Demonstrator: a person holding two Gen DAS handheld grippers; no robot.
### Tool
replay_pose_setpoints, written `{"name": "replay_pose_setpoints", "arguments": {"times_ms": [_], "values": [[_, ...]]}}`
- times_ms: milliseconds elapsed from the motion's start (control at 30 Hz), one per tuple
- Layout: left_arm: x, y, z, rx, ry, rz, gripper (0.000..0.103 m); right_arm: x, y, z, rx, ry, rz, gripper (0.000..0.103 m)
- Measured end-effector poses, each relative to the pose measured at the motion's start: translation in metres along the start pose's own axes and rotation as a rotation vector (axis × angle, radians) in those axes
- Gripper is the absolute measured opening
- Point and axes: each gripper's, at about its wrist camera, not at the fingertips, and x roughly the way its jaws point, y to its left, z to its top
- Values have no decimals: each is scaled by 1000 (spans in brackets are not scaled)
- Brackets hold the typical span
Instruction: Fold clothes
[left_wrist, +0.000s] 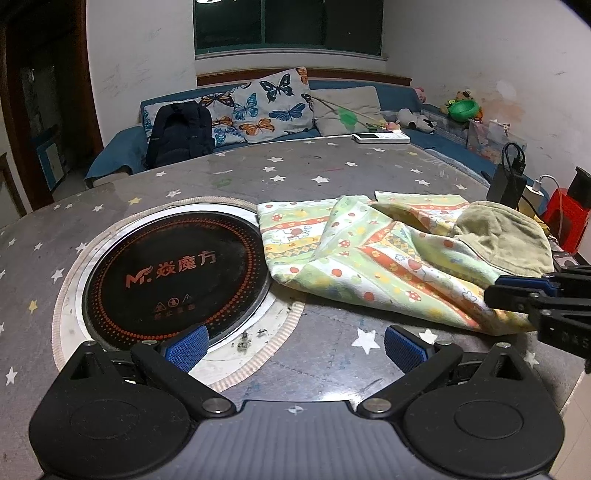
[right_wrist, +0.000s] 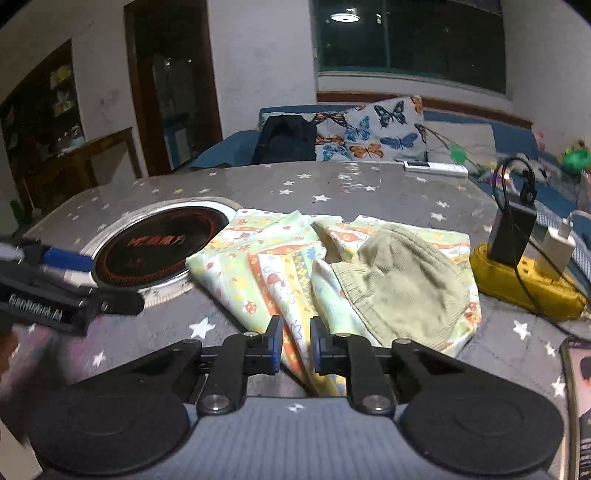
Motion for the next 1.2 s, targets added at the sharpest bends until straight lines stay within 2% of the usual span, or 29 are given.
{"name": "replay_pose_setpoints", "arguments": {"times_ms": [133, 167, 200, 300, 367, 433, 467, 533, 567, 600, 667, 767, 967, 1200], "values": [[0, -1, -1, 3, 2, 1, 103, -8, 3, -1, -25, -10, 3, 16], [0, -1, -1, 5, 4, 3, 103, -8, 2, 0, -25, -15, -4, 22], [0, -1, -1, 5, 5, 4, 103, -6, -3, 4, -17, -23, -23, 35], [0, -1, -1, 3, 4, 3, 103, -1, -16, 17, 8, -48, -80, 55], [0, 0, -2, 2, 4, 5, 103, 4, -26, 24, 25, -57, -115, 62], [0, 2, -2, 1, 4, 7, 103, 13, -36, 26, 50, -23, -112, 63], [0, 2, -2, 0, 4, 8, 103, 17, -39, 25, 63, -3, -97, 62], [1, 5, -1, -5, 4, 12, 103, 23, -42, 22, 78, 27, -65, 47], [1, 6, -1, -9, 5, 15, 103, 20, -37, 19, 64, 25, -46, 30], [2, 7, 0, -13, 5, 17, 103, 17, -31, 16, 50, 22, -26, 19], [3, 10, 2, -21, 4, 20, 103, 12, -20, 10, 22, 17, 13, 13], [2, 12, 6, -25, -3, 27, 103, 3, -2, 1, -23, 11, 76, 9], [-5, 13, 14, -31, -34, 19, 103, -14, 46, -23, -163, 49, 219, 8], [-7, -1, 25, 7, -66, -25, 103, -32, 51, -26, -175, 29, 247, 11]]}}
